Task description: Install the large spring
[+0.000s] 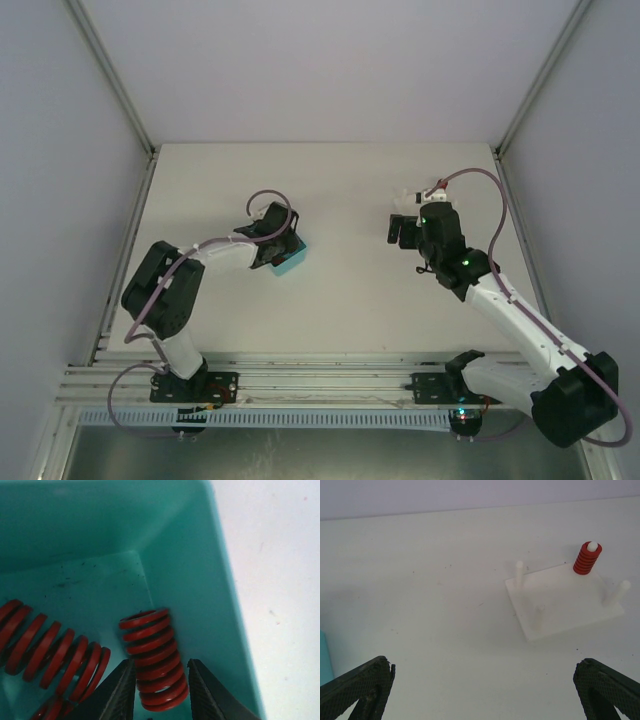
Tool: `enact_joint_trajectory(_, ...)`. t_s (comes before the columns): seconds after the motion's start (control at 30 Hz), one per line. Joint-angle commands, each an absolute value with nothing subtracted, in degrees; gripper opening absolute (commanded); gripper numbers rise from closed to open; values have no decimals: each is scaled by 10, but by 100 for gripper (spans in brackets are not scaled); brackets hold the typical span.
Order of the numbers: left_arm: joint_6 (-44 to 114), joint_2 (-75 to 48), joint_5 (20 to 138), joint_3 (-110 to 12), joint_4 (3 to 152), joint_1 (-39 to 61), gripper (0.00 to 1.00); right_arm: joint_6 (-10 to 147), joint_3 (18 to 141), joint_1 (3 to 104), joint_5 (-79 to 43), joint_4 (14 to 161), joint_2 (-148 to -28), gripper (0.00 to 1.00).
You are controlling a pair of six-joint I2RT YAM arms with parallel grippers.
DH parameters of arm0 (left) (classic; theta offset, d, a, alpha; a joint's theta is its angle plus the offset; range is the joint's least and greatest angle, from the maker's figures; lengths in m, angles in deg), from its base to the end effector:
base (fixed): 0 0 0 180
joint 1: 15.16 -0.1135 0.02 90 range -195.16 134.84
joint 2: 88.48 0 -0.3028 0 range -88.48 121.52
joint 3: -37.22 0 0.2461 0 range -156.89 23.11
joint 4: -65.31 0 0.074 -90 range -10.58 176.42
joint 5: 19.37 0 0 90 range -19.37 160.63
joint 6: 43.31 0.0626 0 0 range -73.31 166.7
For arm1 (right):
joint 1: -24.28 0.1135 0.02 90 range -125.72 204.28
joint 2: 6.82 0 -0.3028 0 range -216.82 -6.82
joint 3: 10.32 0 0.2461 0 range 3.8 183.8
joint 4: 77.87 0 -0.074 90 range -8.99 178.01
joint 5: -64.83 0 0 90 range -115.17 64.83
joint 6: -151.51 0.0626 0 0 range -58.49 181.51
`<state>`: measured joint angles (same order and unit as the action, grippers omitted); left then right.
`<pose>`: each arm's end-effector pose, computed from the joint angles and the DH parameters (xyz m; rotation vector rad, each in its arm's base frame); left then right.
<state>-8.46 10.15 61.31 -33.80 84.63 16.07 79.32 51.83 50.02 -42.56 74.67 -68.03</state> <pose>0.3270 -0.1864 0.1996 -0.5821 2.3694 -0.5137 0.2242 0.0873 0.3232 0.0506 2.0147 0.1755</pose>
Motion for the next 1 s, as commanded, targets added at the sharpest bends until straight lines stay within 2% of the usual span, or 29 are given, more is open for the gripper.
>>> enact_joint_trajectory(0.0,-96,125,615,-349,862,158,34,793,511,503,-435,755,-674,99)
enact_joint_trajectory(0.17,-102,159,590,-371,893,158,35,794,511,503,-433,755,-674,99)
enact_joint_trajectory(0.57,-94,200,550,-405,936,150,48,794,510,503,-431,755,-672,99)
enact_joint_trajectory(0.7,-101,217,535,-425,970,150,48,794,509,503,-432,755,-669,99)
enact_joint_trajectory(0.87,-111,230,519,-440,999,150,38,794,509,503,-433,755,-668,99)
enact_joint_trajectory(0.97,-112,229,519,-438,991,150,36,794,509,503,-435,755,-667,99)
